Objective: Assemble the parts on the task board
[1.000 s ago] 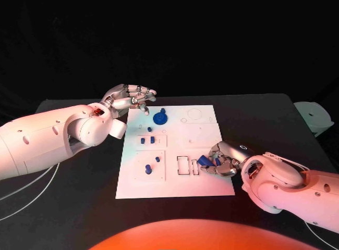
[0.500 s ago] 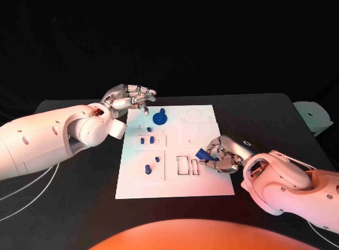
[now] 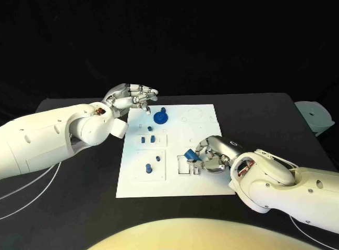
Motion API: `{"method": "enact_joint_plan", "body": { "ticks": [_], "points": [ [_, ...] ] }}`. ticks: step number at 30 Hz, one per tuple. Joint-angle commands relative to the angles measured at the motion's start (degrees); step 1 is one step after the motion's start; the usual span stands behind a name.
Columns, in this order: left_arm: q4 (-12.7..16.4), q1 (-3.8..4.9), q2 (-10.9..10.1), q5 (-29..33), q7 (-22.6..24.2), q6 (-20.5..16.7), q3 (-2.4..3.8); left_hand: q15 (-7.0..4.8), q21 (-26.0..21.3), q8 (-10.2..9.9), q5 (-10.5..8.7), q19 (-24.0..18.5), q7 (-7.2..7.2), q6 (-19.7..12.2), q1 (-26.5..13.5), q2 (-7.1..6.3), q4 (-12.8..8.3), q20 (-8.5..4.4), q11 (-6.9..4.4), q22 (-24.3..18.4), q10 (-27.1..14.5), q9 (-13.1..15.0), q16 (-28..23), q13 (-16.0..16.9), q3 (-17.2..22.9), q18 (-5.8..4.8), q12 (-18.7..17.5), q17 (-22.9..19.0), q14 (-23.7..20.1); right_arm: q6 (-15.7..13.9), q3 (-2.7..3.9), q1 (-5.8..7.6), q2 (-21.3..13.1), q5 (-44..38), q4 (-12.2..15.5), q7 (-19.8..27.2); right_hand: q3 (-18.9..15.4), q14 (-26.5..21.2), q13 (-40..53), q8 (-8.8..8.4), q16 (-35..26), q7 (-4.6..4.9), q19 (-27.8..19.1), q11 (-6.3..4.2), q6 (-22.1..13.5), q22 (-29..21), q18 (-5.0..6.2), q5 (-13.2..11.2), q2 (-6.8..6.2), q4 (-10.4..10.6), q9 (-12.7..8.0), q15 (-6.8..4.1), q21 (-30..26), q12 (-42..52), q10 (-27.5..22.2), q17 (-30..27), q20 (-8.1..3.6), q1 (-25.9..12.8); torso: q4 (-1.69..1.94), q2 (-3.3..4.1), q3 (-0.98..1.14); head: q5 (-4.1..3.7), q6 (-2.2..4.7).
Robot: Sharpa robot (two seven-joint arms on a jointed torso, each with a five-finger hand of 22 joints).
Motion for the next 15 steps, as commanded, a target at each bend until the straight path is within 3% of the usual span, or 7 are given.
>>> {"method": "enact_joint_plan", "body": {
  "ticks": [1,7,15],
  "points": [
    [0.15,0.02,0.13,0.27,0.33,1.09,0.04,-0.16,-0.37,0.27,0.17,0.22,0.09,-0.34,0.06,0.1,0.18,0.28,0.0,-0.08,-0.51,0.06,0.15,0.08,0.16,0.36,0.27,-0.07,-0.4,3.72,-0.02,-0.13,0.74,1.99,-0.75,0.71,0.17,4.97,4.8,3.03,0.17,-3.1,3.41,-0.78,3.69,7.57,-0.63,-0.18,0.28,0.33,2.07,-0.74,0.13,-0.28,0.11,10.05,-0.67,-1.86,-0.03,0.01,-0.06,0.09,-0.05],
    [0.18,0.02,0.17,0.26,0.34,1.17,0.04,-0.16,-0.37,0.27,0.17,0.22,0.09,-0.34,0.06,0.1,0.18,0.28,0.0,-0.08,-0.51,0.06,0.15,0.08,0.16,0.36,0.27,-0.07,-0.4,4.32,-0.04,-0.2,1.72,2.14,-1.52,0.23,-0.04,4.96,5.36,3.8,0.13,-3.42,3.45,-1.08,4.01,7.68,-0.66,-0.28,0.59,0.36,2.46,-1.04,0.2,0.08,0.61,10.01,-0.98,-4.24,0.09,0.01,-0.07,0.12,-0.17],
    [0.22,0.02,0.1,0.26,0.31,1.19,0.04,-0.16,-0.37,0.27,0.17,0.22,0.09,-0.34,0.06,0.1,0.18,0.28,0.0,-0.08,-0.51,0.06,0.15,0.08,0.16,0.36,0.27,-0.07,-0.4,5.2,-0.04,-0.2,2.83,2.14,-2.16,-0.26,-0.31,5.0,6.13,4.42,0.2,-3.65,3.51,-1.29,4.28,7.85,-0.71,-0.63,0.43,0.39,2.76,-1.22,0.35,0.69,1.16,10.19,-1.17,-5.66,-0.09,0.02,-0.03,0.41,-0.32]
  ]
}}
